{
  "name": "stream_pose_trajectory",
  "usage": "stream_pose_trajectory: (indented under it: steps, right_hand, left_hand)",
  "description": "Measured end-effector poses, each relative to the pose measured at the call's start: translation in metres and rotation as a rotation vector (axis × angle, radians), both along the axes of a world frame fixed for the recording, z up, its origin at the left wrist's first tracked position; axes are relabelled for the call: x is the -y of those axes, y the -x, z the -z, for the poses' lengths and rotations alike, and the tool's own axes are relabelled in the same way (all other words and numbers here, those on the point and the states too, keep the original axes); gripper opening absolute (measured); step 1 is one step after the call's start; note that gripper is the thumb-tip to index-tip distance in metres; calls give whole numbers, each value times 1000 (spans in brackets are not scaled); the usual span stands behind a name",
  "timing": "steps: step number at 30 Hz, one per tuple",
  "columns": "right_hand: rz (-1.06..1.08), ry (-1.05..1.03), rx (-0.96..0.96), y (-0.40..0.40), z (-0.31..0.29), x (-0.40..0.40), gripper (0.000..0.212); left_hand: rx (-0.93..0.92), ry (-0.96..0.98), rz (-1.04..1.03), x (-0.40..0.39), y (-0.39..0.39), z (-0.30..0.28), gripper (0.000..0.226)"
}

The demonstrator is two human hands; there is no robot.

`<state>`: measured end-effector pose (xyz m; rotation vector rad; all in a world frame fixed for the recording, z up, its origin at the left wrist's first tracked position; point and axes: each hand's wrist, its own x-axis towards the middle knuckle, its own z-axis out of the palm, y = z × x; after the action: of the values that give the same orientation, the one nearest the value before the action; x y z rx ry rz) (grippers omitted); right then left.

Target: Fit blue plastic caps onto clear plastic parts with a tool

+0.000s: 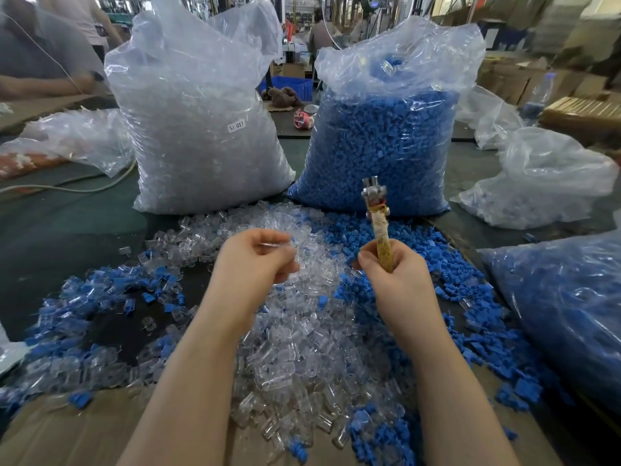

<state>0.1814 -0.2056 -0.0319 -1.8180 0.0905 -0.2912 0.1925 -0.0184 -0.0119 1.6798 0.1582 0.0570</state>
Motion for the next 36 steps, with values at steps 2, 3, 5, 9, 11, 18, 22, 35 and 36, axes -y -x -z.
stream_pose_trajectory:
  steps: [2, 3, 5, 9, 11, 18, 22, 35, 36]
  right_hand:
    - [-14, -33, 46, 2, -2, -2, 12]
    - [-23, -44, 65, 2, -3, -3, 11]
    - [-33, -57, 105, 3, -4, -5, 11]
    - [-38, -39, 174, 3, -3, -10, 15]
    - [-48, -31, 189, 4, -3, -12, 16]
    - [-43, -15, 240, 5, -4, -12, 16]
    - [-5, 49, 252, 3, -1, -13, 16]
    - [12, 108, 201, 1, 4, -14, 9]
    - [11, 112, 196, 1, 3, -14, 9]
  left_hand:
    - [15, 136, 37, 14, 3, -3, 15]
    - [13, 188, 45, 20, 5, -4, 15]
    - [4, 269, 47, 30, 6, -4, 15]
    - [-13, 357, 1, 45, 9, -1, 15]
    - [-48, 407, 11, 47, 10, 0, 12]
    - [-147, 518, 84, 47, 11, -3, 14]
    - [-129, 504, 79, 50, 12, -5, 13]
    - [58, 281, -34, 55, 16, -6, 9]
    - [73, 254, -45, 56, 15, -6, 9]
